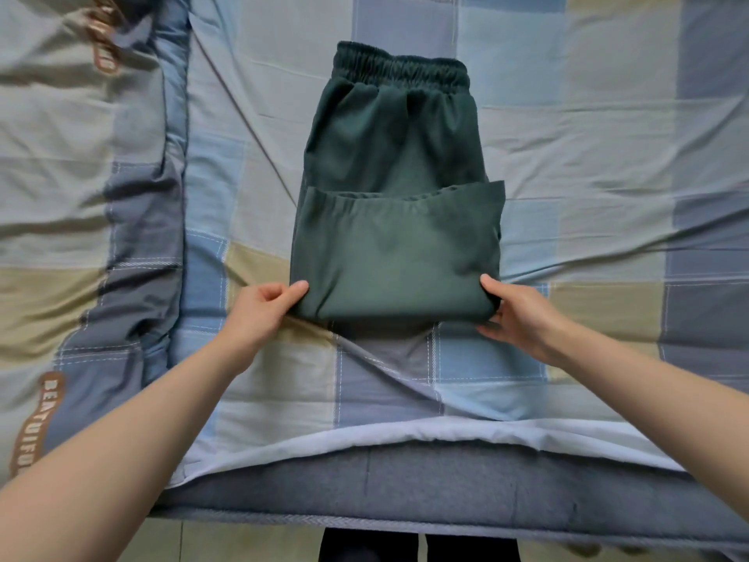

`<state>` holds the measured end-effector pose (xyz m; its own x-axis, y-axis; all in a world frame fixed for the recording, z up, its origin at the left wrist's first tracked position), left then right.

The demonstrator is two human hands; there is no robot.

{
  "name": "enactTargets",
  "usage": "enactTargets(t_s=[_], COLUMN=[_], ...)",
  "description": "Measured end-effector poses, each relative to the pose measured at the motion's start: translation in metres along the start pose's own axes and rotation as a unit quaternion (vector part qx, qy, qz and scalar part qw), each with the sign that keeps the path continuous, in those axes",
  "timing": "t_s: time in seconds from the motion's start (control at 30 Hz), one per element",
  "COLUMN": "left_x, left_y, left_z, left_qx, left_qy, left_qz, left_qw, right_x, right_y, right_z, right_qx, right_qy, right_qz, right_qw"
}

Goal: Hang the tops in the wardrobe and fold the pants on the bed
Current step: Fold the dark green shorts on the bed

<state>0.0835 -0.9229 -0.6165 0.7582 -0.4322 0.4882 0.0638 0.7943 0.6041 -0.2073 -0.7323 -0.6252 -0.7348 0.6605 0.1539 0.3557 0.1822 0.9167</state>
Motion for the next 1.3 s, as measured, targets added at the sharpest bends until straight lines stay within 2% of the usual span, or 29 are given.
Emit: enactTargets(t_s=[0.07, 0.17, 0.23, 0.3, 0.37, 0.4, 0.43, 0.47, 0.5, 0.53, 0.57, 0.6, 0.63, 0.67, 0.7, 0.77, 0.8, 0.83, 0.93, 1.0, 1.1, 1.2, 1.3], left_x=[0.005, 0.011, 0.01, 0.007, 0.007, 0.01, 0.015, 0.021, 0.024, 0.024, 0.021, 0.013, 0.007, 0.0, -0.007, -0.018, -0.023, -0.025, -0.022, -0.018, -0.013, -0.011, -0.006], left_y=[0.015, 0.04, 0.063, 0.083, 0.089, 0.088, 0.086, 0.084, 0.083, 0.085, 0.088, 0.09, 0.09, 0.085, 0.079, 0.062, 0.055, 0.047, 0.033, 0.031, 0.031, 0.031, 0.042], left_z=[-0.007, -0.037, -0.063, -0.083, -0.092, -0.091, -0.086, -0.077, -0.065, -0.052, -0.041, -0.035, -0.031, -0.029, -0.027, -0.023, -0.02, -0.016, -0.007, -0.009, -0.01, -0.007, -0.014], left_qx=[0.006, 0.083, 0.135, 0.151, 0.125, 0.092, 0.019, -0.09, -0.224, -0.365, -0.491, -0.592, -0.656, -0.684, -0.694, -0.698, -0.699, -0.697, -0.679, -0.666, -0.623, -0.581, -0.506], left_qy=[0.007, 0.064, 0.045, -0.018, -0.049, -0.062, -0.105, -0.179, -0.253, -0.3, -0.332, -0.368, -0.413, -0.462, -0.495, -0.531, -0.541, -0.548, -0.552, -0.539, -0.528, -0.525, -0.512], left_qz=[0.0, -0.039, -0.087, -0.111, -0.081, -0.049, -0.006, 0.04, 0.076, 0.086, 0.07, 0.026, -0.019, -0.053, -0.077, -0.106, -0.11, -0.112, -0.102, -0.101, -0.127, -0.172, -0.246], left_qw=[1.0, 0.994, 0.986, 0.982, 0.988, 0.993, 0.994, 0.979, 0.938, 0.877, 0.802, 0.716, 0.631, 0.562, 0.517, 0.468, 0.454, 0.449, 0.473, 0.506, 0.563, 0.598, 0.65], right_x=[0.007, 0.022, 0.033, 0.045, 0.061, 0.07, 0.077, 0.08, 0.079, 0.074, 0.067, 0.059, 0.049, 0.039, 0.031, 0.016, 0.011, 0.006, -0.002, 0.0, 0.004, 0.006, 0.009], right_y=[0.008, 0.021, 0.03, 0.04, 0.043, 0.043, 0.045, 0.05, 0.06, 0.072, 0.081, 0.088, 0.091, 0.089, 0.085, 0.07, 0.061, 0.051, 0.03, 0.022, 0.019, 0.021, 0.031], right_z=[0.012, 0.037, 0.056, 0.078, 0.083, 0.078, 0.067, 0.052, 0.038, 0.028, 0.023, 0.022, 0.022, 0.024, 0.026, 0.028, 0.024, 0.018, 0.005, 0.007, 0.009, 0.009, 0.01], right_qx=[-0.012, -0.046, -0.074, -0.086, -0.017, 0.073, 0.196, 0.33, 0.459, 0.568, 0.644, 0.686, 0.704, 0.717, 0.728, 0.733, 0.727, 0.719, 0.71, 0.703, 0.687, 0.675, 0.64], right_qy=[-0.009, 0.009, 0.04, 0.1, 0.2, 0.27, 0.352, 0.429, 0.495, 0.537, 0.567, 0.589, 0.605, 0.619, 0.631, 0.653, 0.663, 0.669, 0.677, 0.684, 0.696, 0.705, 0.717], right_qz=[-0.032, -0.084, -0.103, -0.088, -0.022, 0.024, 0.068, 0.102, 0.115, 0.109, 0.076, 0.036, 0.006, -0.016, -0.03, -0.032, -0.014, 0.005, 0.03, 0.026, 0.017, -0.017, -0.085], right_qw=[0.999, 0.995, 0.991, 0.987, 0.979, 0.96, 0.913, 0.835, 0.729, 0.614, 0.507, 0.426, 0.372, 0.318, 0.265, 0.188, 0.18, 0.188, 0.193, 0.192, 0.209, 0.217, 0.261])
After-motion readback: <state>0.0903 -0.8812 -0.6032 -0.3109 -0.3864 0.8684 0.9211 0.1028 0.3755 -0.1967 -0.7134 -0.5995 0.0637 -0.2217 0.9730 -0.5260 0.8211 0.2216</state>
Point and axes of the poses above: each hand's wrist, its own y-axis away from the middle knuckle, its own x-axis out of the back of the hand, z = x × y, the point moved 4 cm from there along -y, towards the middle knuckle, and after that the axes turned 15 degrees about z, right-handed, at the moved point
